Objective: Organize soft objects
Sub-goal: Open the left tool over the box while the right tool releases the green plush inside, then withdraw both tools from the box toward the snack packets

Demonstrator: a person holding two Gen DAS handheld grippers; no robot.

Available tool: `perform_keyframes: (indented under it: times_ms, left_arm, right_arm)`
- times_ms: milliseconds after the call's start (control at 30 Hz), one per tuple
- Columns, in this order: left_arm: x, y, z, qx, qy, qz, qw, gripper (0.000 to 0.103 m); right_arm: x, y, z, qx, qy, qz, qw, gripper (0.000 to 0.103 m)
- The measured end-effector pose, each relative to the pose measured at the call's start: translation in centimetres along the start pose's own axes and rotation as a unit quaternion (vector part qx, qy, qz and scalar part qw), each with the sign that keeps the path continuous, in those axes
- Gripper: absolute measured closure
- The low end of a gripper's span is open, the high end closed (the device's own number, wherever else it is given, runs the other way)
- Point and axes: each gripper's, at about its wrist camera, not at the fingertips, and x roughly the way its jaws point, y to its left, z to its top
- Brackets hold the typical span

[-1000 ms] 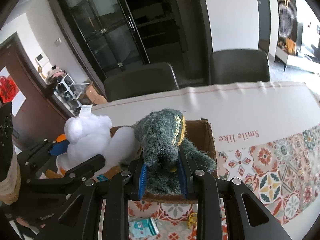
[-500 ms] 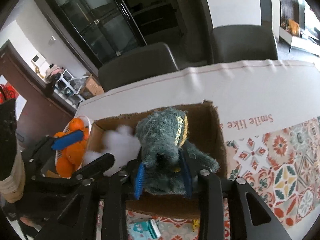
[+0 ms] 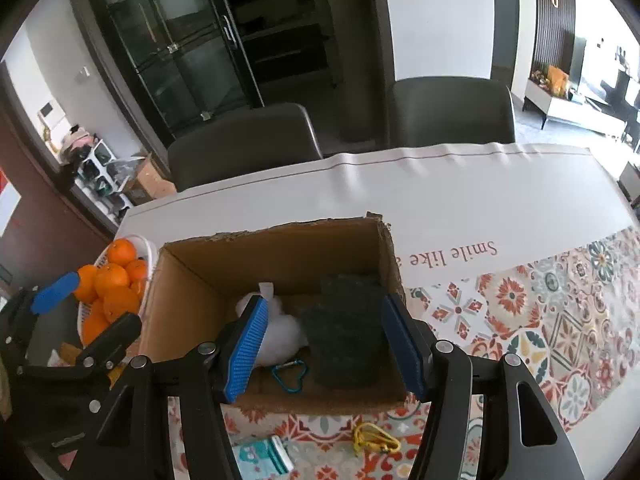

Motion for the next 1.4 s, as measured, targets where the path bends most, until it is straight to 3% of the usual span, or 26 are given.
perform_keyframes:
  times_ms: [200,600,1133,1400]
  left_arm:
    - [-3.0,-0.3,-1.3,0.002,-0.018,0.007,0.9998,0.005]
    - [-7.1,-1.9,-5.1,0.020,-0.020,-0.029,0.9992,0.005]
    - [-10.0,-3.6,-12.4,0.036,-0.016,-0.023,0.9990,0.005]
    - [-8.5,-3.7,-15.7,0.024,0.017,-0.038,0.9988,0.005]
  right_arm:
    - [-2.9,0.5,-1.6,-0.009,-0.024,-0.013,1.000,0.042]
    - [-9.6,0.7,-6.4,-0.018,-0.084,-0.074,0.994,0.033]
    - [-11.3,0.4,-14.0,-0.009,-0.081,-0.063,0.995,0.032]
    - [-10.0,0.9,-17.5,-0.003,-0.057,-0.058,0.997,0.032]
